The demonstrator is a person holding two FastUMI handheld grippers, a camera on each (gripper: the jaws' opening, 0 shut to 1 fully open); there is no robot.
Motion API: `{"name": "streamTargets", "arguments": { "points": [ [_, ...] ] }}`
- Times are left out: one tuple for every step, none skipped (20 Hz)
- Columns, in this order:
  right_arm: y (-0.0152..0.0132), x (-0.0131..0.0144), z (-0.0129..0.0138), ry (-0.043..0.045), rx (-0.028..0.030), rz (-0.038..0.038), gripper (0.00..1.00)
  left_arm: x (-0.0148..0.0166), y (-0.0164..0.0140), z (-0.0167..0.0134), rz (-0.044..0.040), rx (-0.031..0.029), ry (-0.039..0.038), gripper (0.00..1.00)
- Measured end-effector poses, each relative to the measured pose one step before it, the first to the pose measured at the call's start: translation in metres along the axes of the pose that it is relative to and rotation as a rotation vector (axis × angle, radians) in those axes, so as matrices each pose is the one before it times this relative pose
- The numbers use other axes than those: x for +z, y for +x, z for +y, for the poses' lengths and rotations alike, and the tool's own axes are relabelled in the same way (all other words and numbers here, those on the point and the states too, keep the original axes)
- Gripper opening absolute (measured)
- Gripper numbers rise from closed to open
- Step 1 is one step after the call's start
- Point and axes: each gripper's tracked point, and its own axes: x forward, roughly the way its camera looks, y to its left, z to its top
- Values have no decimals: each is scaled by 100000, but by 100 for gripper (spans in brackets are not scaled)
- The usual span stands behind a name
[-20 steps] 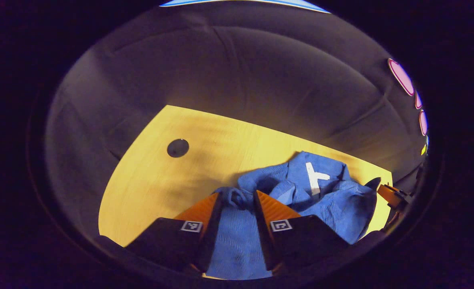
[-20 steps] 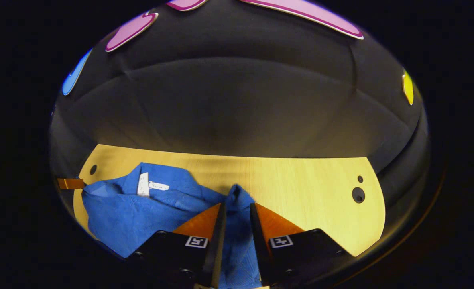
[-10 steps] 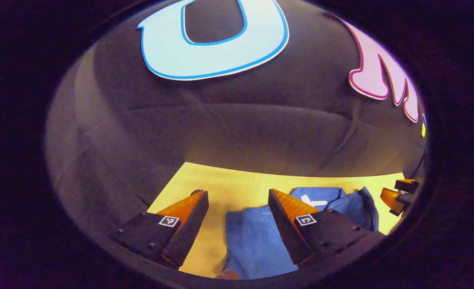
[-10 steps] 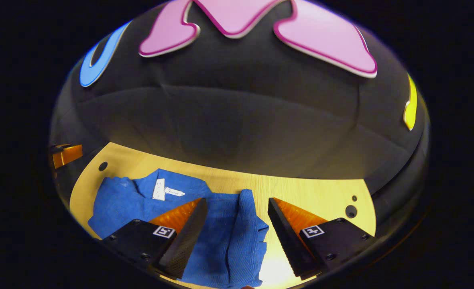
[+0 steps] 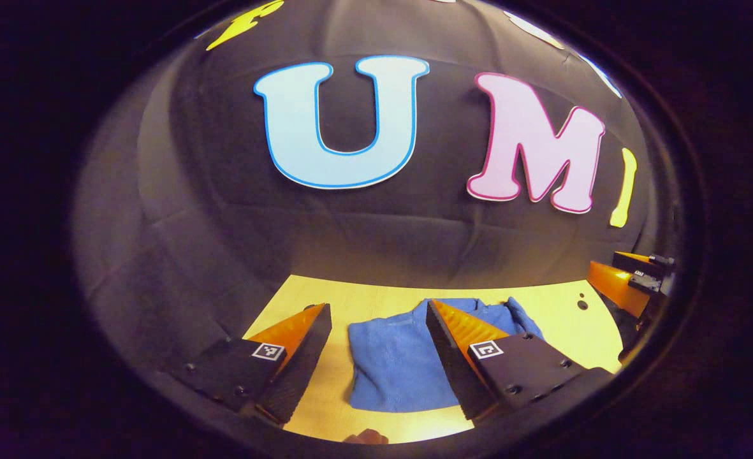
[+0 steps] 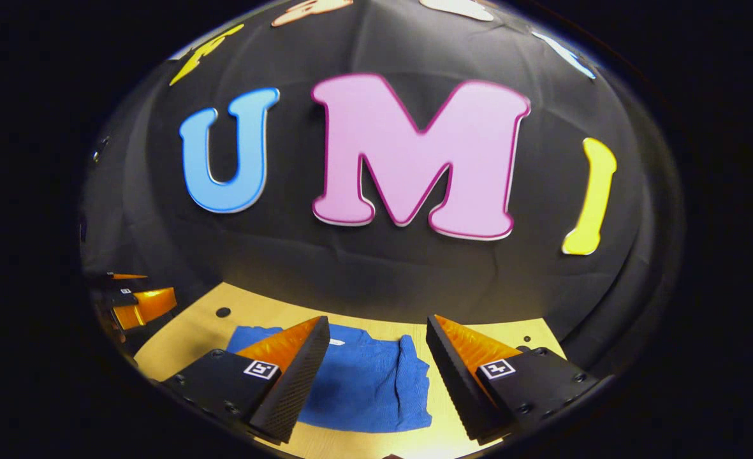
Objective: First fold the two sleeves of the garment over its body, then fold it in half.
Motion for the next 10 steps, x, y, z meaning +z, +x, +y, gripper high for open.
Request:
{"name": "streamTargets", "arguments": {
  "points": [
    [-2401,377,484,796,194,-1537,98,-83,-2065,-105,-2550,-2356,1117,87],
    [-2346,533,337,2204,84,-2260,98,-42,-1962,-68,-2390,-1309,2767,87],
    [-2150,661,410,2092,236,-2489,98,-229,-2015,170,-1992,871,2195,87],
    [-2238,389,191,951,-400,-2085,97,-100,-2326,137,-2161,576,1343,87],
    [-2394,293,113,-256,-204,-1667,97,32,-1851,-382,-2323,-728,-636,87],
    [-2146,304,160,-1099,-17,-1481,96,-202,-2007,-672,-1251,-1797,-1860,87],
    [-1967,149,342,-1209,-436,-2237,96,-825,-1963,-616,132,-1825,-1753,87],
    [-1785,355,354,1234,996,-1287,97,-1072,-1752,-486,305,-1520,-814,86],
    [-2126,28,690,2830,731,-584,96,-914,-1497,-275,-1283,-556,-515,87],
    [-1645,166,154,2748,39,-449,96,-700,-1508,-145,-1111,509,-40,87]
  ]
}}
